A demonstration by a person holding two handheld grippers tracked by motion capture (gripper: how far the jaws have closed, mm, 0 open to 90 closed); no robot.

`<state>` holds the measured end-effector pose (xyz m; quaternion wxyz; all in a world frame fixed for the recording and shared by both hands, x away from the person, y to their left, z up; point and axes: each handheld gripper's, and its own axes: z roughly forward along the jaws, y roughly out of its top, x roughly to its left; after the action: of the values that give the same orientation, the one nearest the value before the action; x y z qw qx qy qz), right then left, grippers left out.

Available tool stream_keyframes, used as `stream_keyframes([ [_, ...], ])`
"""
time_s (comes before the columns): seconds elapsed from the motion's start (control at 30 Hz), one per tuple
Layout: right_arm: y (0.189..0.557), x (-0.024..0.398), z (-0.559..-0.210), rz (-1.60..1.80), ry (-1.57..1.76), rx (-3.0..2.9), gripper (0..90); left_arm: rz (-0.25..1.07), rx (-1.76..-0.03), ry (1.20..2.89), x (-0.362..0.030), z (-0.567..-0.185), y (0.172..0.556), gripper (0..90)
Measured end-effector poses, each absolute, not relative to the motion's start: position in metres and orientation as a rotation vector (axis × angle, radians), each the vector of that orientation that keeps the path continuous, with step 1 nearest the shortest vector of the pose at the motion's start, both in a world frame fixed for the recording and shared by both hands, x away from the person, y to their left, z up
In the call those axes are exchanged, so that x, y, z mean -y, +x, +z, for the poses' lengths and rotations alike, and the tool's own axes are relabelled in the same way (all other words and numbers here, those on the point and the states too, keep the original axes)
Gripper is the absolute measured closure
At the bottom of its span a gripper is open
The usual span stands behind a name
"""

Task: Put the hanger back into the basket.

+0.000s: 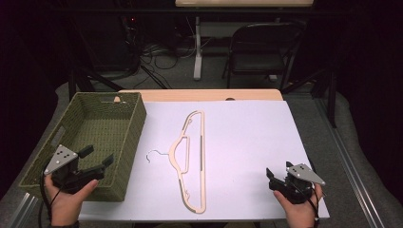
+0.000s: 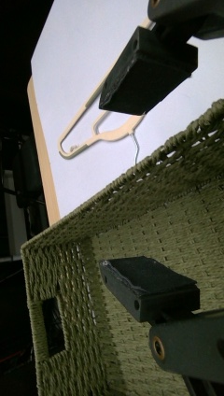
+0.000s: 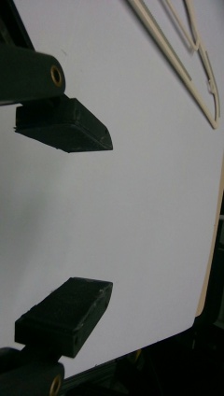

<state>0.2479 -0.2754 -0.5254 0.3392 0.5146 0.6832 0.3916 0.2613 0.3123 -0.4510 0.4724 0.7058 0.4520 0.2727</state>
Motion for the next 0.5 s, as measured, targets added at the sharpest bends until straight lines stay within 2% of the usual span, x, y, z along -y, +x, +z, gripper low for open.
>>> stream_keyframes([
  [0.5,0.274,0.259,-0.519,1.000,1.339,-1.902,23.2,0.665,-1.084,1.753,-0.303,-0.447,0.264,20.9],
])
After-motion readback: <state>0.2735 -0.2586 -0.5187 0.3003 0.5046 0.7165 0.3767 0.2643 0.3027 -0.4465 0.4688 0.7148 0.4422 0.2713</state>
